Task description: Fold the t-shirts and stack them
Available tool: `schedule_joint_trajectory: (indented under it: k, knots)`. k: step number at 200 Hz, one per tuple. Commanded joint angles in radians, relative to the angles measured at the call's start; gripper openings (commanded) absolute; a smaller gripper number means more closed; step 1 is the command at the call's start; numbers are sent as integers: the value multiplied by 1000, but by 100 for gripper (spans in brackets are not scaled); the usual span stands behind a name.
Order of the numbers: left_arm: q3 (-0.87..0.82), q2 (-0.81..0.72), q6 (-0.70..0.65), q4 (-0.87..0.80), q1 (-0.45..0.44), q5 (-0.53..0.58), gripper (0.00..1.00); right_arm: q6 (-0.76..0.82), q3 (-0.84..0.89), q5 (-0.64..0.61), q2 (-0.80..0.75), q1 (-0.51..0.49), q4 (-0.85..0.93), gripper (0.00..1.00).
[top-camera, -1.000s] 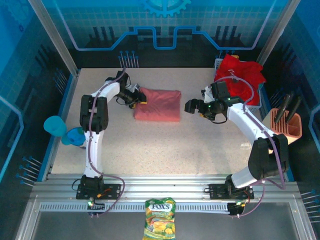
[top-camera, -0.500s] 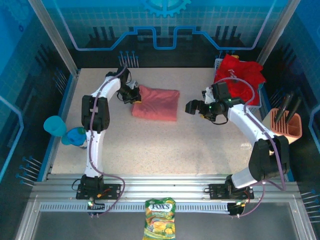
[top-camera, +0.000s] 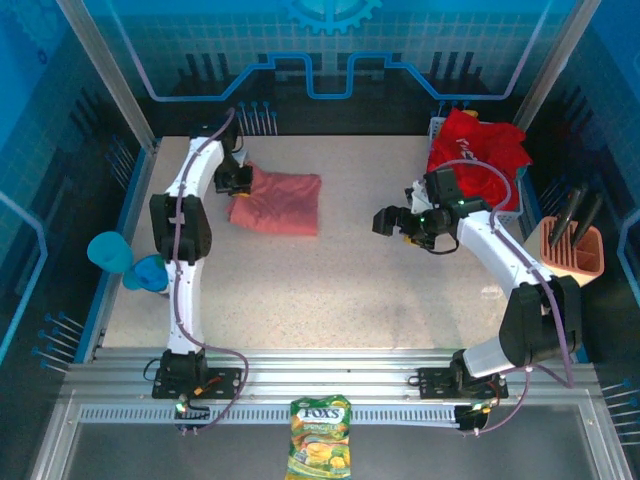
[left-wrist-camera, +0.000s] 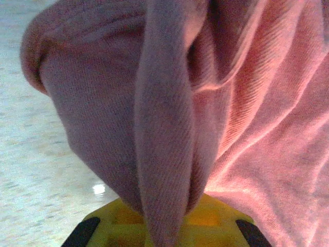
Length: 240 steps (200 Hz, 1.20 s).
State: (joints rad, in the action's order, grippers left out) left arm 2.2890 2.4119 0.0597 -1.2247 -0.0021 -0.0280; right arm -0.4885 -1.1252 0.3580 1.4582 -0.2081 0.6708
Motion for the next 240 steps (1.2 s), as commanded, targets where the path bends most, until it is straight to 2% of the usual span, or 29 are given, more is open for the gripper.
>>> schedule_joint_trajectory:
  k: [1,23,49,94,171,213,240]
  knots:
    - [43,-30,-32,-80,45,166,1,5,16,-8,-32,8,54,100]
    - [32,-55,-44,-44,73,267,1,-2,5,-13,-29,-5,76,100]
    - [47,-53,-65,-3,110,316,3,-15,-7,-28,-24,-31,84,100]
    - [248,68,-144,-74,144,416,4,-8,-56,-35,41,-69,98,100]
    - [201,102,-170,-38,223,399,7,1,-133,-43,138,-127,117,100]
    - [112,49,-165,27,267,374,7,12,-200,-47,173,-148,169,100]
    - [161,94,-157,8,283,349,8,15,-234,-51,212,-164,190,99]
